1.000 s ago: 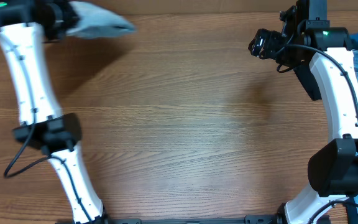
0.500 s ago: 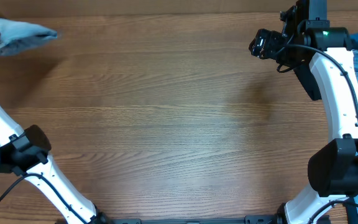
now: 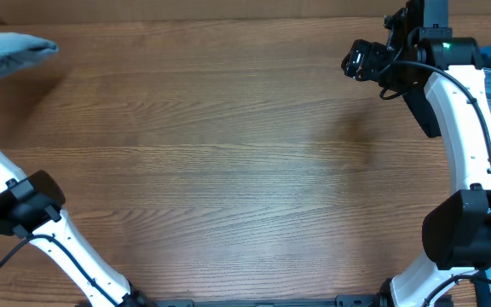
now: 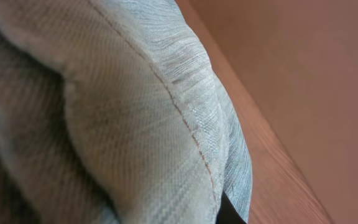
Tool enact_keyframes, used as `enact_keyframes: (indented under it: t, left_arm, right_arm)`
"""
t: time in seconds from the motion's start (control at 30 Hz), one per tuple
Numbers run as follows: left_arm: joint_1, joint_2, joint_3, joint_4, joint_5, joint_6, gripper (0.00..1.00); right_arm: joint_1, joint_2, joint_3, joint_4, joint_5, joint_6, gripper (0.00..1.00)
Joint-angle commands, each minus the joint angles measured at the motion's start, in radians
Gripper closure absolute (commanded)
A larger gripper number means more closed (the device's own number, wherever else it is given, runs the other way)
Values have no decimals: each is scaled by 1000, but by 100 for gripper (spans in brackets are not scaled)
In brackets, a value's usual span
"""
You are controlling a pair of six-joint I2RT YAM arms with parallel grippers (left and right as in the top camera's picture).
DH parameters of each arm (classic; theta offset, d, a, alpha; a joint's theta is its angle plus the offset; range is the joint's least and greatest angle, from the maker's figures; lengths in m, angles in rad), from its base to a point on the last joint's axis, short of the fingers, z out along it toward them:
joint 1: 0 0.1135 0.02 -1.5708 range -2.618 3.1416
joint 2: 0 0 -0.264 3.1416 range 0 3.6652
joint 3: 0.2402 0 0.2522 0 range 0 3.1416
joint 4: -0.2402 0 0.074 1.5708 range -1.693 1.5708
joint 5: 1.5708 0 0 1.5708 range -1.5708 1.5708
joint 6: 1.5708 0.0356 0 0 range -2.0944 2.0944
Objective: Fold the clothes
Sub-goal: 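Lift the folded jeans with the left gripper and carry it upper-left, then lower the folded jeans onto the table's left edge with the left gripper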
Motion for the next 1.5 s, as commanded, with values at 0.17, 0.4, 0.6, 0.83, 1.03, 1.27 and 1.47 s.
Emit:
enact_keyframes:
  t: [0.17,0.4,0.6,0.83,1.03,1.27,1.47]
  left_arm:
    - [15,33,28,3,12,-24,96]
    - [13,33,28,-25,13,-27,96]
    - [12,32,28,-55,20,-31,96]
    - [-1,18,28,7,19,-26,96]
    - [-21,-98,-126,140,19,-16,96]
    - [-18,-477,-878,571,58,-20,96]
    - [-1,-551,-1234,822,72,-19,96]
  right_arm:
    - [-2,-1,0,5,6,-2,0]
    - [-2,-1,0,5,6,-2,0]
    - [-2,-1,0,5,6,-2,0]
    - [-2,-1,0,5,6,-2,0]
    - [-2,-1,0,5,6,-2,0]
    - [-2,-1,0,5,6,-2,0]
    - [-2,-1,0,5,6,-2,0]
